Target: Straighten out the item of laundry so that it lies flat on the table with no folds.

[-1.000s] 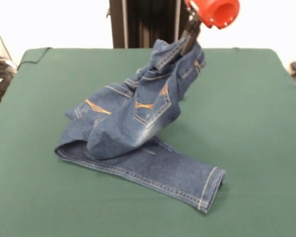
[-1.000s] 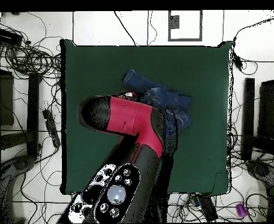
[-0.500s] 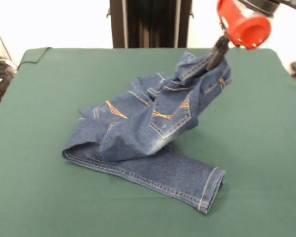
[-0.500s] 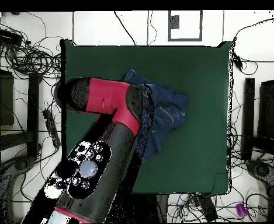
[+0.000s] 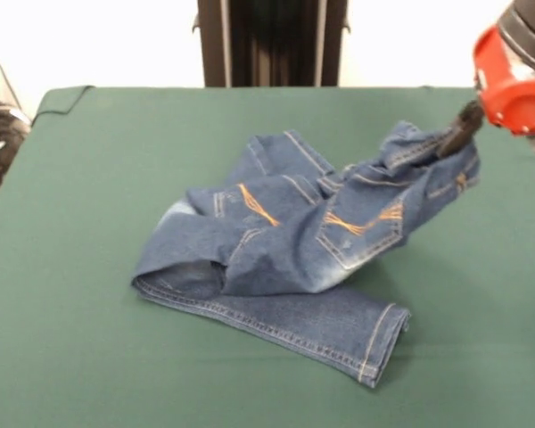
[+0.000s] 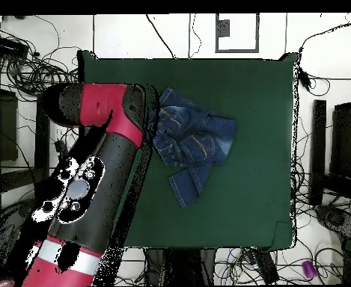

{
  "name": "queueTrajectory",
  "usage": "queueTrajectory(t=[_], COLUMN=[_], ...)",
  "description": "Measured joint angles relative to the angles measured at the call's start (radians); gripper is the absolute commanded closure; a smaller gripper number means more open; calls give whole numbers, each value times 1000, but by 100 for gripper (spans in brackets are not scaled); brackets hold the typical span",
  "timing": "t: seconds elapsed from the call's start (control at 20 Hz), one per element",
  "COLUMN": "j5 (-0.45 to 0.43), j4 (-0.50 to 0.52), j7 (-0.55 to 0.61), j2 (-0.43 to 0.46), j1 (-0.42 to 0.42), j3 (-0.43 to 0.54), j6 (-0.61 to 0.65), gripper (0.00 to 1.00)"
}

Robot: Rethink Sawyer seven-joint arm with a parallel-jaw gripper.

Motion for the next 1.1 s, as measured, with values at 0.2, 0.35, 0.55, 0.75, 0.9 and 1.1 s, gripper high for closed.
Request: queueTrajectory(t=[0.2, 0.35, 0.55, 0.75, 0.9, 1.1], j5=[39, 67, 115, 171, 212, 240], j4=[-81, -136, -230, -328, -390, -431], j7=[96, 153, 232, 299, 347, 384], j2=[51, 81, 126, 172, 200, 218], j1=[0, -2, -12, -36, -52, -59], j3=[-27, -44, -79, -123, -150, -160], j6=[54, 86, 143, 212, 269, 322], gripper=[100, 100, 100, 100, 100, 100])
